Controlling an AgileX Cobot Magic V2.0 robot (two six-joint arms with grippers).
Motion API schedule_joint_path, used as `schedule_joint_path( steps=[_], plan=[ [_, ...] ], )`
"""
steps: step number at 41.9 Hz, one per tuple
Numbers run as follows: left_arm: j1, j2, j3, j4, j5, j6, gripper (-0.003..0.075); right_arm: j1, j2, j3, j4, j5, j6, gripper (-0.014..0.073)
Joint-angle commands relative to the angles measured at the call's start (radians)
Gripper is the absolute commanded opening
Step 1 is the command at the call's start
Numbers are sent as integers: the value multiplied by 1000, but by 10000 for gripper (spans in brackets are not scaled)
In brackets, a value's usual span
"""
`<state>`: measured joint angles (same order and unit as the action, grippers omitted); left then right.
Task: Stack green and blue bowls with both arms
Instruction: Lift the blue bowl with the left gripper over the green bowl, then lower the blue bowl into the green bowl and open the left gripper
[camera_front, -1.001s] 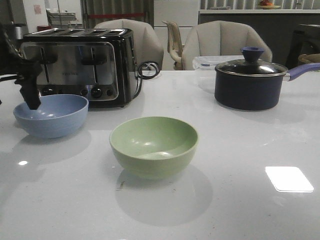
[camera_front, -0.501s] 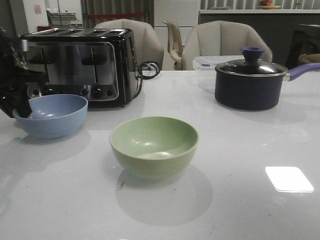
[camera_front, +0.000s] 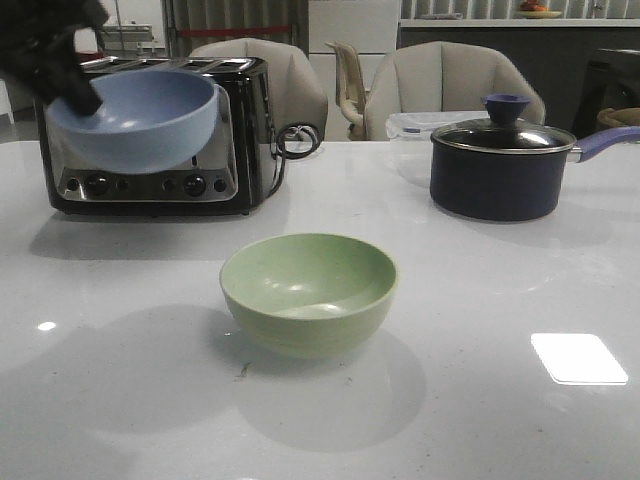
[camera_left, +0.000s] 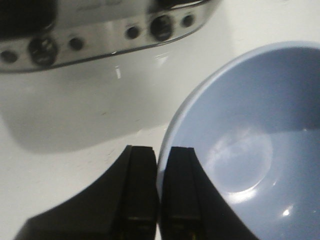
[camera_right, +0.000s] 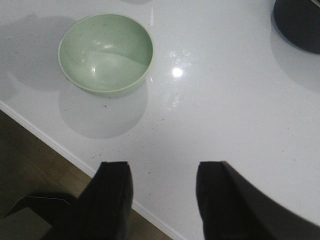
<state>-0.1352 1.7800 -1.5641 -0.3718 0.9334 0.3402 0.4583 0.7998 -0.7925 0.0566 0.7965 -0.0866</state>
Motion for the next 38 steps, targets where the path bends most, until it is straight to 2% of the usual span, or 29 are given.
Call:
schedule_joint_path(
  steps=[1,8,17,29,33,38],
  plan=[
    [-67,-73,-31,-66,-20,38,98,-2,-6,-29,-6,-57,-5,423],
    [-199,-50,-29,-64,-20,39,98,-2,-6,-29,-6,-57,-5,423],
    [-311,21,-29,-59,-26,40,98,-2,-6,-29,-6,-57,-5,423],
    [-347,124,-29,-40,-26,40,109,-2,-6,-29,-6,-57,-5,423],
    [-347,135,-29,-14,-26,40,204,-2,-6,-29,-6,-57,-5,423],
    [-347,136,-29,-11,-26,40,433,-2,-6,-29,-6,-57,-5,423]
  ],
)
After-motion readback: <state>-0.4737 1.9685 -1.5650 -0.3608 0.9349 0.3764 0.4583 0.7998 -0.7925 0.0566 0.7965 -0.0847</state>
